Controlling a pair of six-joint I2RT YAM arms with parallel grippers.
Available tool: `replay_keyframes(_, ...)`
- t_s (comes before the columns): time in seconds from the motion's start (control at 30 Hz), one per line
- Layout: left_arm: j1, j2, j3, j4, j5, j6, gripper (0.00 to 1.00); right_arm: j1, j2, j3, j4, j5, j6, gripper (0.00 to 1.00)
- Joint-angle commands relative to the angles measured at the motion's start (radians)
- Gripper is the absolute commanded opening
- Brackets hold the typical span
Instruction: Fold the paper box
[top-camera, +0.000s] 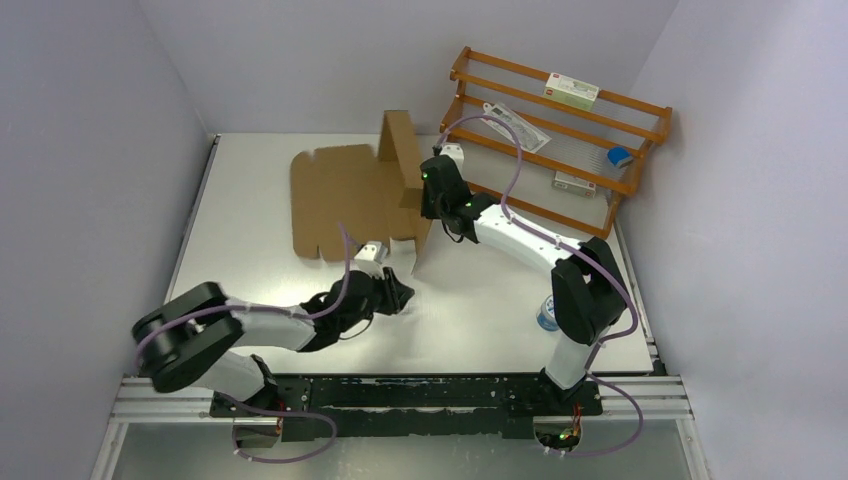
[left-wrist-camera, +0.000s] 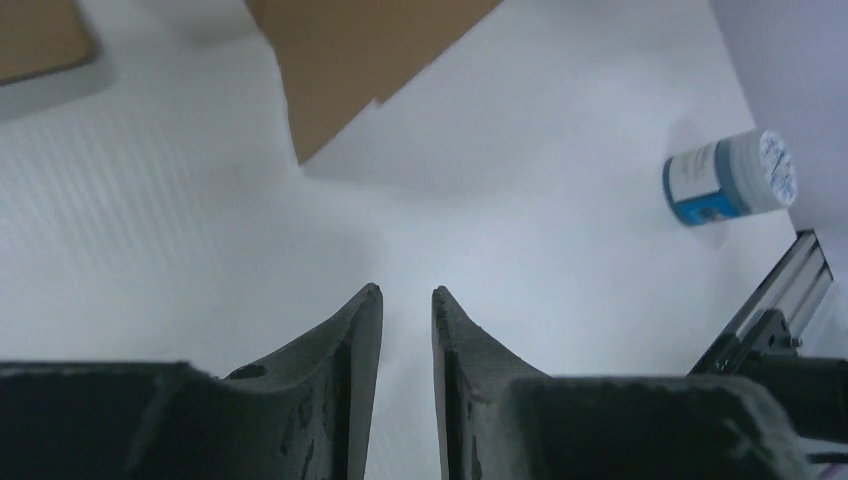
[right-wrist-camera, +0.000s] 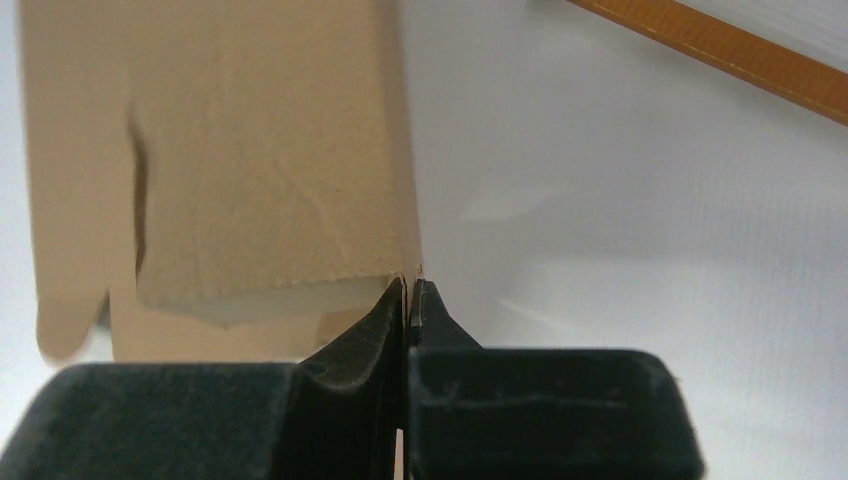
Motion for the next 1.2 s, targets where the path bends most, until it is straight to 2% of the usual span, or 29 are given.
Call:
replay_keyframes(0.0, 0.012, -0.171, 0.08, -0.278, -0.154, 0.133, 0.31, -0.004, 0.021, -0.015, -0.008, -0.019, -0.048, 0.0)
replay_keyframes(0.1, 0.064, -0.218, 0.157, -0.426, -0.251, 0.19, 0.33, -0.003, 0.023, 0.005, -0.023, -0.035, -0.071, 0.0)
replay_keyframes(0.17, 0.15, -0.214, 0.192, -0.448, -0.238, 0.217, 0.34, -0.004, 0.027, 0.025, -0.045, -0.037, -0.085, 0.06)
replay_keyframes(0.33, 0.37, -0.084, 0.303, -0.457, -0.151, 0.253, 0.37, -0.005, 0.017, 0.074, -0.12, -0.036, -0.101, 0.2)
replay_keyframes(0.5, 0.476, 0.093, 0.432, -0.46, -0.111, 0.319, 0.35, -0.003, -0.015, 0.097, -0.202, -0.046, -0.116, 0.28)
replay_keyframes(0.7, 0.532, 0.261, 0.517, -0.491, -0.043, 0.353, 0.34, -0.003, -0.04, 0.106, -0.293, -0.065, -0.122, 0.26)
replay_keyframes(0.8, 0.532, 0.302, 0.509, -0.479, -0.007, 0.34, 0.32, -0.002, -0.042, 0.121, -0.323, -0.081, -0.125, 0.26)
replay_keyframes(1.0, 0.53, 0.353, 0.465, -0.473, 0.026, 0.305, 0.32, -0.003, -0.054, 0.174, -0.374, -0.119, -0.135, 0.38)
replay_keyframes(1.17, 0.529, 0.348, 0.444, -0.472, 0.036, 0.3, 0.31, -0.003, -0.055, 0.192, -0.418, -0.089, -0.15, 0.39)
